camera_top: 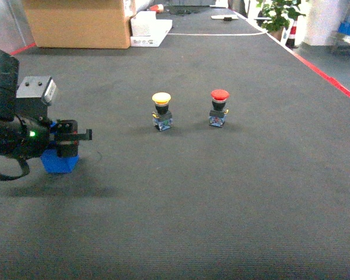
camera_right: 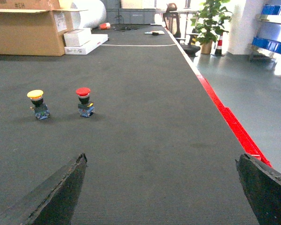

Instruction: Pick blue part to blue bin on bottom shelf

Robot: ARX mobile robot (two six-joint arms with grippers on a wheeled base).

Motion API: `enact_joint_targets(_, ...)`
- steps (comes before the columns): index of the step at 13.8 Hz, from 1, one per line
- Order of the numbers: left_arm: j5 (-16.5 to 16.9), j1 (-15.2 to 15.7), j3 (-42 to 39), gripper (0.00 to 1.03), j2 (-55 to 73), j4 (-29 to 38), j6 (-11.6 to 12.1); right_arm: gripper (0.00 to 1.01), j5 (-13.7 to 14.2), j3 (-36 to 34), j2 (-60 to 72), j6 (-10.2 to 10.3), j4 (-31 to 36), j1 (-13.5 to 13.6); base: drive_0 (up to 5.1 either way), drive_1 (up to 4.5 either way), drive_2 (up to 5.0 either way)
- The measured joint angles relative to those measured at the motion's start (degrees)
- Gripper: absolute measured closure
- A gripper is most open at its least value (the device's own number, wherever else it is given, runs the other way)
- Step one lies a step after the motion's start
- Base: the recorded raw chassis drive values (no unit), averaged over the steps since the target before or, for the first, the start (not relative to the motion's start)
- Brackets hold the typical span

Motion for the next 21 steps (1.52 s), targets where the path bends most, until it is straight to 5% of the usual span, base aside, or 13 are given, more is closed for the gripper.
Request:
enact_joint_targets(3, -3.5, -0.4, -21.3, 0.59, -22.7, 11.6, 1.2, 0.03, 0.0, 0.0, 0.0, 0.0, 0.0, 0.0, 0.0, 0.0, 0.0)
enact_joint_targets(5, -4.5, -1.4, -31.2, 0.59, -44.0, 2.7, -0.9, 0.03, 0.0, 0.0, 0.0, 0.0, 0.0, 0.0, 0.0, 0.0, 0.0)
enact_joint_targets(7, -9.5, -6.6, -35.8, 0.59, -64.0, -9.1, -1.7, 0.03, 0.0, 0.0, 0.0, 0.0, 0.0, 0.0, 0.0, 0.0, 0.0)
enact_joint_targets(12, -31.6, -24.4, -34.4, 0.59, -98.6, -33.8, -6.2, 0.03, 0.0, 0.0, 0.0, 0.0, 0.0, 0.0, 0.0, 0.0, 0.0)
enact_joint_targets(21, -32.3, -25.7, -35.1, 0.59, -98.4, -35.6, -6.5, 0.03, 0.0, 0.0, 0.0, 0.0, 0.0, 0.0, 0.0, 0.0, 0.0)
